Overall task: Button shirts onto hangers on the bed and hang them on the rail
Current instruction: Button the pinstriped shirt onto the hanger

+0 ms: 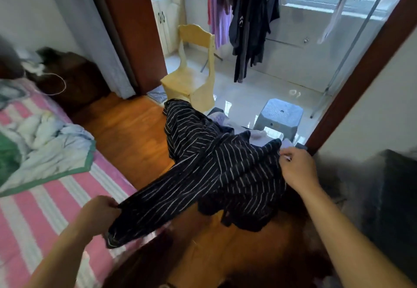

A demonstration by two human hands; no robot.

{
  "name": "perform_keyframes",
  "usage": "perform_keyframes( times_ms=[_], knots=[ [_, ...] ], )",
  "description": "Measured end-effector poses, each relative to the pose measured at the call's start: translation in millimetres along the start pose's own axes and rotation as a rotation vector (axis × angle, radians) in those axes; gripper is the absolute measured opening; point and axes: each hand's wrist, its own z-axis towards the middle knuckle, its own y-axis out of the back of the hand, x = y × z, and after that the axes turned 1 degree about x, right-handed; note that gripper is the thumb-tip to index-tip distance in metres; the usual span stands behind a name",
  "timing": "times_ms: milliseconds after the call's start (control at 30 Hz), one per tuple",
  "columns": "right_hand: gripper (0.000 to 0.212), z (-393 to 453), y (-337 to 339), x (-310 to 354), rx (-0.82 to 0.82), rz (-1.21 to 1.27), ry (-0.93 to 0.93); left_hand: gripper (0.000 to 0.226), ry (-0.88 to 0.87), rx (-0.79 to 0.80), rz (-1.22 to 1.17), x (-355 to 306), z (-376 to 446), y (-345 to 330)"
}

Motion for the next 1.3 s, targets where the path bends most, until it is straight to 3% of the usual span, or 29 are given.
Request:
perform_keyframes(
  times_ms=[100, 200, 300, 533, 633, 733, 833, 900, 967, 1033, 1067, 1133, 1233, 1300],
  knots=[
    [0.037, 11, -10, 13, 0.047, 0.031, 0.023, 0.024, 0.078, -0.082, -0.088, 9, -4, -17],
    [0.042, 12, -18, 20, 0.158, -0.021, 0.071, 0.014, 0.063, -0.170, -0.297, 6, -23, -27],
    [0.051, 13, -21, 35, 0.258, -0.128, 0.048, 0.018, 0.036, -0.168, -0.465, 2, -38, -32],
    [0.060, 73, -33, 36, 0.503, -0.356, -0.101, 0.017, 0.043, -0.144, -0.493, 7, -43, -36],
    [0.067, 69, -29, 36, 0.452, -0.225, -0.175, 0.015, 0.051, -0.159, -0.490, 5, -42, -37],
    [0.029, 60, -23, 34, 0.279, 0.014, -0.122, 0.010, 0.111, -0.137, -0.434, 1, -39, -42],
    [0.028, 22, -15, 50, 0.074, 0.264, -0.048, 0.025, 0.063, -0.188, -0.384, -22, -46, -41],
    [0.028, -19, -16, 71, 0.023, 0.309, 0.080, 0.020, -0.069, -0.070, -0.677, -60, -62, -38],
    [0.028, -65, -26, 90, 0.084, 0.318, 0.222, 0.027, -0.177, 0.272, -1.038, -107, -74, -38],
    [0.023, -105, -47, 97, 0.155, 0.271, 0.396, 0.035, -0.217, 0.528, -1.210, -143, -78, -42],
    [0.016, -119, -58, 96, 0.187, 0.233, 0.474, 0.035, -0.232, 0.587, -1.211, -155, -77, -44],
    [0.014, -136, -69, 89, 0.335, 0.237, 0.520, 0.025, -0.248, 0.547, -1.076, -165, -74, -48],
    [0.026, -135, -60, 73, 0.707, 0.419, 0.442, 0.018, -0.255, 0.375, -0.872, -156, -62, -55],
    [0.031, -129, -49, 61, 0.703, 0.528, 0.359, 0.015, -0.286, 0.172, -0.666, -150, -58, -57]
  ],
)
